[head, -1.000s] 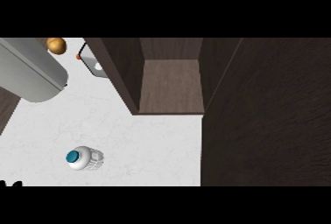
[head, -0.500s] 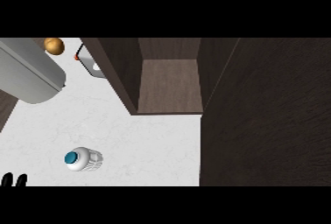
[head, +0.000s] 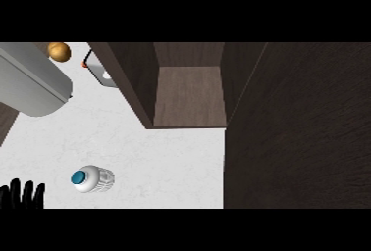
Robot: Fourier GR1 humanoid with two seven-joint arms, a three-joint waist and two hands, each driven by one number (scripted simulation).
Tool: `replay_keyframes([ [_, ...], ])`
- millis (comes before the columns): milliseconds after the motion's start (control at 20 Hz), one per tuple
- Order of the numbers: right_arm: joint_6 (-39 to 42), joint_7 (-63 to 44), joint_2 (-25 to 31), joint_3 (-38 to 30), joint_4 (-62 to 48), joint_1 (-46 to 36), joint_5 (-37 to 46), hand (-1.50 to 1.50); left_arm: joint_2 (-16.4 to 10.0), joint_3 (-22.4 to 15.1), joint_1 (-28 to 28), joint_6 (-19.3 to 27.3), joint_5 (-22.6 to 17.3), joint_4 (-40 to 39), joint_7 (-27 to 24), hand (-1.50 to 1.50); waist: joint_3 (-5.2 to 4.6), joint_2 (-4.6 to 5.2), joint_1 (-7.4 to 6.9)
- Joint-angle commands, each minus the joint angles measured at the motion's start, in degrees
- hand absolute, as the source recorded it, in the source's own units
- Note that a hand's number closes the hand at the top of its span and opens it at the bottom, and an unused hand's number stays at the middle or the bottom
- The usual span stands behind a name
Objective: Pick up the bottled water, place it into the cabinet and close the cabinet
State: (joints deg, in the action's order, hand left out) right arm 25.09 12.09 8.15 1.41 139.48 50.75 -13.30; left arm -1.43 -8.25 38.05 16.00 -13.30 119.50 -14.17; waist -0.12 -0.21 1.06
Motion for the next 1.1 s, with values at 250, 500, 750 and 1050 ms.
replay_keyframes([
  [250, 2.3, 0.6, 0.1, -0.9, 10.3, 7.7, -3.0, -1.5, 0.3, 7.2, -10.3, -3.4, -4.1, -19.3, -5.5, -1.5, 0.02, 0.03, 0.22],
  [500, 3.4, 3.0, 1.1, -4.7, 10.1, 10.1, -5.5, -1.5, -0.3, 10.0, -12.7, -8.1, -5.9, -29.4, -12.3, -1.5, 0.0, 0.05, 0.0],
  [750, 4.1, 4.2, 0.3, -3.6, 11.7, 13.3, -5.1, -1.5, -1.0, 12.7, -17.0, -10.3, -6.7, -37.8, -15.9, -1.5, -0.01, 0.09, 0.03],
  [1050, 5.6, 5.3, 1.5, -5.5, 13.0, 15.3, -6.4, -1.5, 0.8, 13.2, -22.8, -9.4, -5.7, -45.6, -18.5, -1.5, -0.01, 0.17, -0.02],
])
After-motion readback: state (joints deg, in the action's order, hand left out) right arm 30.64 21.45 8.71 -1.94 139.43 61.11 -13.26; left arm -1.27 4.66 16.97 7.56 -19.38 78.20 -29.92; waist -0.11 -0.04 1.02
